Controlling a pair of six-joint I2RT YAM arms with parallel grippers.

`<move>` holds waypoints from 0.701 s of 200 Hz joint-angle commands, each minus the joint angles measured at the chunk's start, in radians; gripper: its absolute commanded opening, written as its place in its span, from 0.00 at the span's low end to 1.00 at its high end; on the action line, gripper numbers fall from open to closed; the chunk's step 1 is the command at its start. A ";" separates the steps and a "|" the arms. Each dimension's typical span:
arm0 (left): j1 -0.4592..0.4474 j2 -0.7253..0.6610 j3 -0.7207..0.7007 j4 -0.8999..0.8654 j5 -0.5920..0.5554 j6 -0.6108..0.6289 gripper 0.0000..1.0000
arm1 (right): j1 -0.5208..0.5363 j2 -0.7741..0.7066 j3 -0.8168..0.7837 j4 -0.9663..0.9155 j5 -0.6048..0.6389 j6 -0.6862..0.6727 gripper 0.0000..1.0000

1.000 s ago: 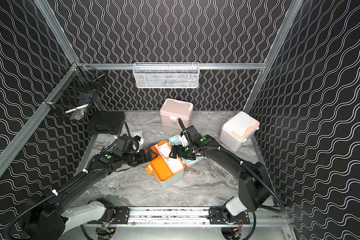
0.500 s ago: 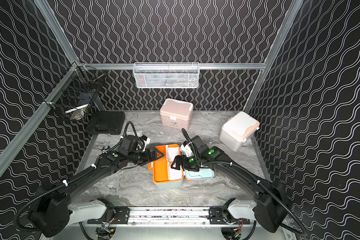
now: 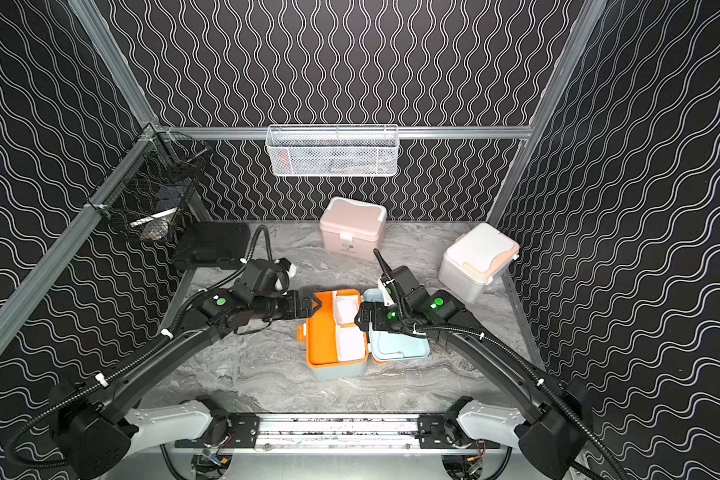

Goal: Open first aid kits and take out gauze
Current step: Adjust the first aid kit at the center of the board, then pick up the gauze from the first aid kit.

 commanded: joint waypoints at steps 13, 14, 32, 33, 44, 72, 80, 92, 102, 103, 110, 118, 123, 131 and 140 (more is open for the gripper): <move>-0.161 0.098 0.156 -0.188 -0.268 0.039 0.92 | -0.030 -0.029 0.006 -0.004 0.082 0.030 0.96; -0.164 0.102 0.161 -0.189 -0.272 0.039 0.92 | -0.032 -0.029 0.006 -0.004 0.082 0.031 0.96; -0.226 0.176 0.243 -0.239 -0.342 0.039 0.87 | -0.062 -0.041 0.000 0.006 0.071 0.030 0.93; -0.227 0.180 0.245 -0.240 -0.344 0.039 0.87 | -0.063 -0.041 0.000 0.006 0.070 0.030 0.93; -0.245 0.230 0.289 -0.259 -0.357 0.042 0.82 | -0.082 -0.046 -0.004 0.012 0.053 0.027 0.92; -0.252 0.319 0.347 -0.265 -0.368 0.047 0.68 | -0.104 -0.049 -0.011 0.019 0.020 0.021 0.92; -0.252 0.338 0.359 -0.263 -0.366 0.048 0.65 | -0.105 -0.051 -0.014 0.023 0.012 0.018 0.92; -0.252 0.365 0.375 -0.258 -0.359 0.052 0.62 | -0.107 -0.053 -0.019 0.030 0.001 0.015 0.92; -0.251 0.389 0.387 -0.254 -0.354 0.053 0.60 | -0.108 -0.050 -0.020 0.030 -0.007 0.014 0.94; -0.251 0.391 0.388 -0.253 -0.354 0.053 0.60 | -0.108 -0.050 -0.020 0.029 -0.007 0.014 0.94; -0.249 0.408 0.396 -0.255 -0.350 0.056 0.59 | -0.110 -0.048 -0.021 0.027 -0.011 0.012 0.96; -0.247 0.424 0.402 -0.253 -0.347 0.058 0.58 | -0.110 -0.049 -0.022 0.028 -0.016 0.009 0.97; -0.244 0.430 0.402 -0.249 -0.343 0.058 0.58 | -0.110 -0.049 -0.025 0.028 -0.019 0.010 0.98; -0.238 0.440 0.399 -0.240 -0.332 0.058 0.56 | -0.110 -0.051 -0.029 0.029 -0.022 0.009 0.99; -0.231 0.449 0.396 -0.232 -0.322 0.058 0.52 | -0.111 -0.054 -0.033 0.030 -0.027 0.007 0.99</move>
